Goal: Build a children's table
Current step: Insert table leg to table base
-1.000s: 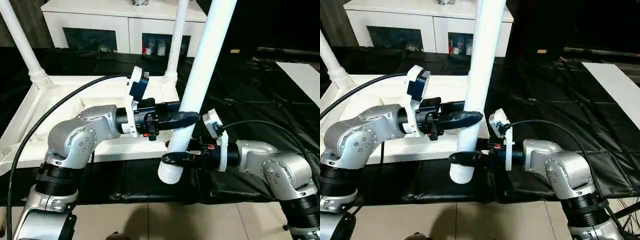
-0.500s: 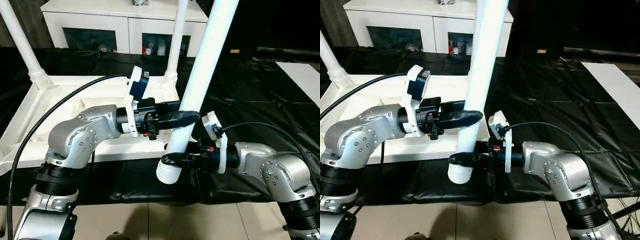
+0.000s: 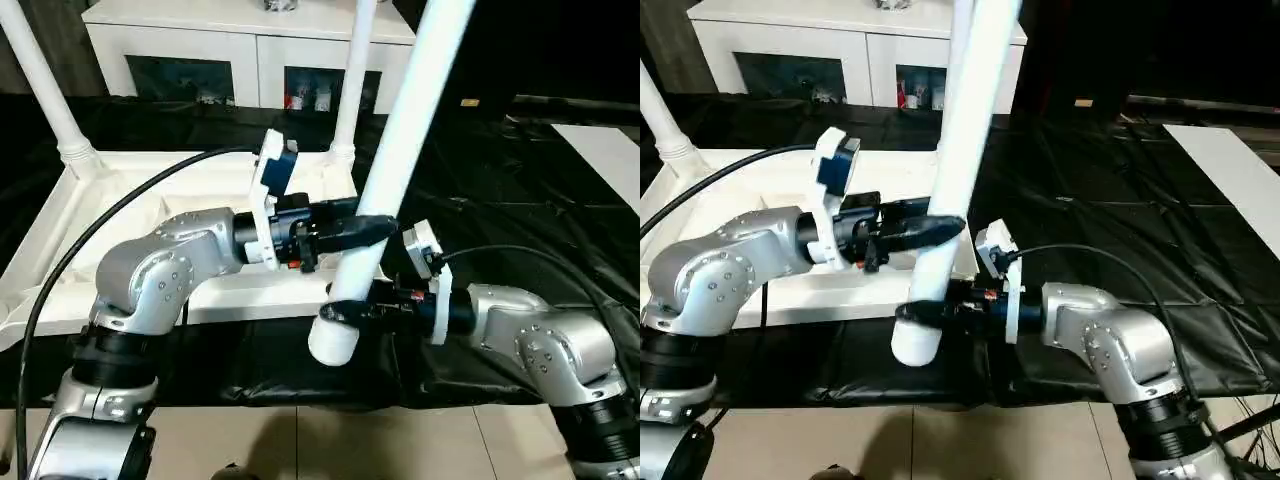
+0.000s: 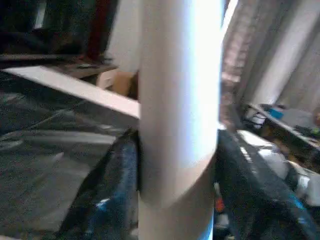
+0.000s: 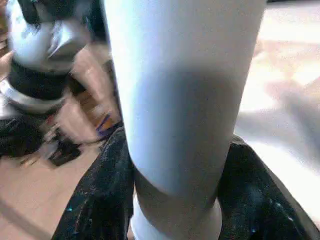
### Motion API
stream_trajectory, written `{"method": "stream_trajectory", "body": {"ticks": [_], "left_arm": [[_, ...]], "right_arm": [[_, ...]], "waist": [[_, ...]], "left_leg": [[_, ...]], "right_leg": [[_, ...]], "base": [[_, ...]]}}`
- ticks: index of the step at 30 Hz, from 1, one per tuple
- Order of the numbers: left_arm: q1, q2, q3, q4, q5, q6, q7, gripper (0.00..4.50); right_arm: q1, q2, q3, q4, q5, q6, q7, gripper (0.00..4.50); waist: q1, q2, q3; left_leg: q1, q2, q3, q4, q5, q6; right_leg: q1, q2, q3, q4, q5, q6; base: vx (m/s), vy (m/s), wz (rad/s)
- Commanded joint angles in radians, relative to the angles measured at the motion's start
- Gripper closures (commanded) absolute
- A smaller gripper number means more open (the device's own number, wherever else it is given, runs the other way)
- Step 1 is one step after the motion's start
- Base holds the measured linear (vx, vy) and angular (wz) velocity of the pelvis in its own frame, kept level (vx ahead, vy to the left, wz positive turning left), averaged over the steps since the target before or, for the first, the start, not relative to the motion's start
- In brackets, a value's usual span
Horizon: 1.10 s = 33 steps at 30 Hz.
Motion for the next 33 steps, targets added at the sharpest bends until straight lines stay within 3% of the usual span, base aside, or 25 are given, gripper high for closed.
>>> {"method": "stream_trajectory", "body": {"ticks": [1,5,10,14,18,22,26,27,33], "left_arm": [[-0.015,-0.003,0.017,0.015,0.017,0.005,0.03,1.67],[-0.018,0.003,0.03,0.025,0.019,-0.007,0.042,1.38],[-0.027,-0.019,0.047,0.033,0.02,-0.047,0.05,1.06],[-0.024,-0.042,0.055,-0.001,-0.087,0.036,-0.007,0.67],[-0.032,-0.039,0.014,0.039,-0.014,0.006,0.019,0.31],[-0.036,-0.044,0.005,0.042,0.003,-0.014,0.013,0.01],[-0.034,-0.049,0.021,0.032,-0.02,-0.016,0.002,0.0],[-0.034,-0.049,0.021,0.032,-0.02,-0.016,0.002,0.27],[-0.034,-0.046,0.033,0.041,-0.04,0.004,-0.018,0.8]], "right_arm": [[-0.003,0.001,-0.052,0.014,-0.026,-0.046,-0.045,2.6],[-0.009,0.016,-0.076,0.043,-0.046,-0.077,-0.095,2.62],[0.0,-0.008,-0.043,0.027,-0.055,-0.07,-0.056,2.63],[0.006,-0.022,-0.009,-0.005,-0.041,-0.048,-0.012,2.63],[0.003,-0.025,0.004,-0.01,-0.041,-0.049,0.003,2.63],[0.002,-0.035,0.017,-0.017,-0.041,-0.045,0.02,2.63],[0.003,-0.043,0.029,-0.019,-0.047,-0.045,0.034,2.63],[0.003,-0.043,0.029,-0.019,-0.047,-0.045,0.034,2.63],[-0.001,-0.043,0.037,-0.015,-0.052,-0.046,0.044,2.63]], "waist": [[0.001,0.008,-0.068],[-0.001,0.01,-0.07],[0.0,0.009,-0.069],[0.002,0.008,-0.068],[0.0,0.009,-0.066],[0.001,0.009,-0.068],[0.001,0.007,-0.068],[0.001,0.007,-0.068],[0.0,0.008,-0.067]], "left_leg": [[0.008,0.031,-0.007,-0.07,-0.218,-0.037],[0.01,0.031,-0.008,-0.07,-0.221,-0.033],[0.01,0.031,-0.007,-0.07,-0.219,-0.024],[0.008,0.031,-0.006,-0.07,-0.223,-0.02],[0.01,0.031,-0.007,-0.071,-0.242,-0.017],[0.01,0.033,-0.008,-0.071,-0.228,-0.022],[0.007,0.032,-0.008,-0.07,-0.221,-0.017],[0.007,0.032,-0.008,-0.07,-0.22,-0.016],[0.009,0.032,-0.008,-0.071,-0.239,-0.02]], "right_leg": [[0.052,-0.054,0.052,-0.076,-0.282,-0.142],[0.052,-0.054,0.051,-0.073,-0.263,-0.153],[0.055,-0.053,0.051,-0.075,-0.258,-0.151],[0.054,-0.055,0.051,-0.076,-0.277,-0.157],[0.052,-0.053,0.051,-0.081,-0.301,-0.142],[0.054,-0.055,0.052,-0.078,-0.28,-0.141],[0.056,-0.054,0.051,-0.075,-0.259,-0.157],[0.056,-0.054,0.051,-0.075,-0.261,-0.156],[0.053,-0.054,0.051,-0.078,-0.291,-0.15]], "base": [[0.0,0.0,0.0],[0.0,0.0,0.0],[0.0,0.0,0.0],[0.0,0.0,0.0],[0.0,0.0,0.0],[0.0,0.0,0.0],[0.0,0.0,0.0],[0.0,0.0,0.0],[0.0,0.0,0.0]]}}
